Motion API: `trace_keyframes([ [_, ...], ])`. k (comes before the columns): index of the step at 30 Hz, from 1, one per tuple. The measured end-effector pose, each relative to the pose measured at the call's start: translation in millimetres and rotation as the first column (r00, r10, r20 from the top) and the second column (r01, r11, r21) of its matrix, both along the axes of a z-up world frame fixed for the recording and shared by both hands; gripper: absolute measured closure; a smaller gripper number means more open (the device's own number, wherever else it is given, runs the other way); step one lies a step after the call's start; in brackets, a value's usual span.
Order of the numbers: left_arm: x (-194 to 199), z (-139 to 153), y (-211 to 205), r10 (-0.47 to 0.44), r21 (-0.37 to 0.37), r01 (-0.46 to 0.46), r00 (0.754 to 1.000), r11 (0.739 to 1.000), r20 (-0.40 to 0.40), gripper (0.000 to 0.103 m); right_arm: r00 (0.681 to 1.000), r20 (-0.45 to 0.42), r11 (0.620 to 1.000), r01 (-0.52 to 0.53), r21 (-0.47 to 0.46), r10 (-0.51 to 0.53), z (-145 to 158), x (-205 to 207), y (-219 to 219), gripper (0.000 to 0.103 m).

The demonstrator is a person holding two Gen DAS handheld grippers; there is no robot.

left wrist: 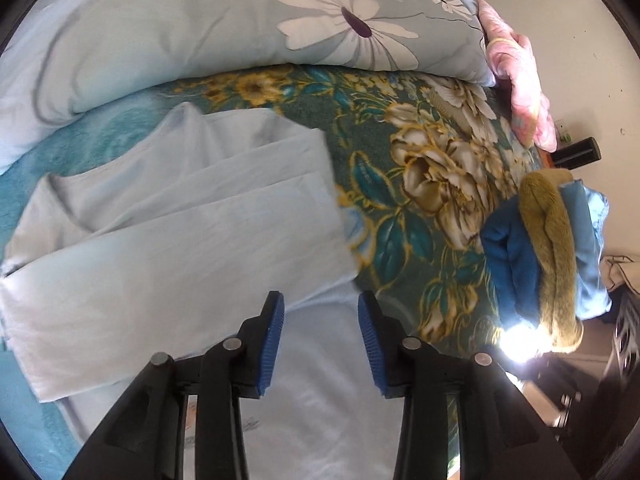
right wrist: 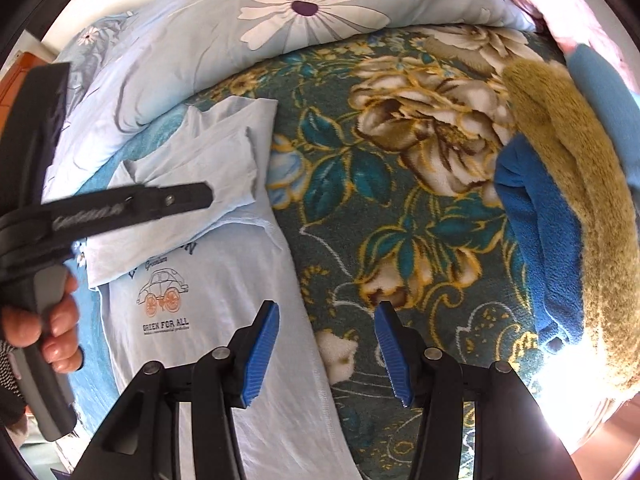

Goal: Fold clothes

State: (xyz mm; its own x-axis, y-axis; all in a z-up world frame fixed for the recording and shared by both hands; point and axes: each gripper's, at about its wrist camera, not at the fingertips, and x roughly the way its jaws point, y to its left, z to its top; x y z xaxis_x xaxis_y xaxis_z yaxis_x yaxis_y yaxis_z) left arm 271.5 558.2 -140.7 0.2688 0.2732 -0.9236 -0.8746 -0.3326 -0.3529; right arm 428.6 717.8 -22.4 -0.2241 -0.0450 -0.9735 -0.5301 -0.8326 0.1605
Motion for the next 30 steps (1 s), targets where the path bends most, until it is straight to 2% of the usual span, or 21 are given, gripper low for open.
trace_keyframes([
  [4, -39.6, 14.1, -45.3, 0.094, 0.014, -0.093, 0.994, 0.996, -0.062, 0.063, 0.999, -0.032, 1.0, -0.023, -0.005, 0.023, 4.0, -11.9, -8.3, 0.05],
  [6, -69.3, 12.4, -74.6, 0.174, -0.003, -0.176, 0.978, 0.984, -0.118, 0.063, 0.998, -0.053, 0.999, -0.035, -0.017, 0.034, 3.1, -21.1, -10.9, 0.05],
  [9, -117.5, -2.3, -117.1, 0.307, -0.058, -0.319, 0.938, 0.946, -0.163, 0.063, 0.997, -0.069, 0.999, -0.034, -0.035, 0.031, -7.1, -41.0, -7.9, 0.05],
  [13, -167.1, -21.8, -153.4, 0.423, -0.097, -0.447, 0.885, 0.889, -0.195, 0.063, 0.994, -0.105, 0.996, 0.004, -0.085, -0.013, -22.5, -68.9, 5.2, 0.05],
  [16, -186.8, -34.1, -161.0, 0.444, -0.109, -0.473, 0.87, 0.874, -0.214, 0.063, 0.994, -0.112, 0.995, 0.002, -0.1, -0.014, -33.5, -94.4, 14.0, 0.05],
  [19, -198.7, -46.3, -159.6, 0.444, -0.113, -0.475, 0.869, 0.873, -0.219, 0.063, 0.993, -0.116, 0.995, -0.047, -0.089, 0.037, -40.6, -122.1, 15.9, 0.05],
  [22, -208.4, -59.6, -156.9, 0.483, -0.117, -0.501, 0.862, 0.858, -0.152, 0.063, 0.988, -0.12, 0.99, -0.108, -0.088, 0.097, -46.9, -143.6, 14.3, 0.05],
  [25, -213.1, -70.4, -152.5, 0.507, -0.122, -0.52, 0.853, 0.845, -0.126, 0.063, 0.985, -0.105, 0.985, -0.147, -0.086, 0.138, -54.2, -157.8, 13.0, 0.062],
  [26, -214.0, -73.7, -151.9, 0.511, -0.125, -0.524, 0.851, 0.843, -0.122, 0.063, 0.984, -0.094, 0.984, -0.159, -0.08, 0.152, -56.6, -161.9, 12.5, 0.072],
  [27, -214.3, -76.7, -152.5, 0.512, -0.13, -0.525, 0.851, 0.841, -0.121, 0.063, 0.983, -0.083, 0.982, -0.172, -0.075, 0.165, -59.0, -166.0, 12.0, 0.088],
  [28, -214.1, -79.5, -152.1, 0.51, -0.135, -0.523, 0.851, 0.841, -0.121, 0.063, 0.981, -0.07, 0.98, -0.185, -0.075, 0.18, -61.6, -168.1, 12.2, 0.093],
  [30, -211.3, -82.8, -148.1, 0.498, -0.138, -0.512, 0.858, 0.848, -0.129, 0.063, 0.977, -0.044, 0.976, -0.21, -0.061, 0.208, -65.9, -171.0, 11.5, 0.094],
])
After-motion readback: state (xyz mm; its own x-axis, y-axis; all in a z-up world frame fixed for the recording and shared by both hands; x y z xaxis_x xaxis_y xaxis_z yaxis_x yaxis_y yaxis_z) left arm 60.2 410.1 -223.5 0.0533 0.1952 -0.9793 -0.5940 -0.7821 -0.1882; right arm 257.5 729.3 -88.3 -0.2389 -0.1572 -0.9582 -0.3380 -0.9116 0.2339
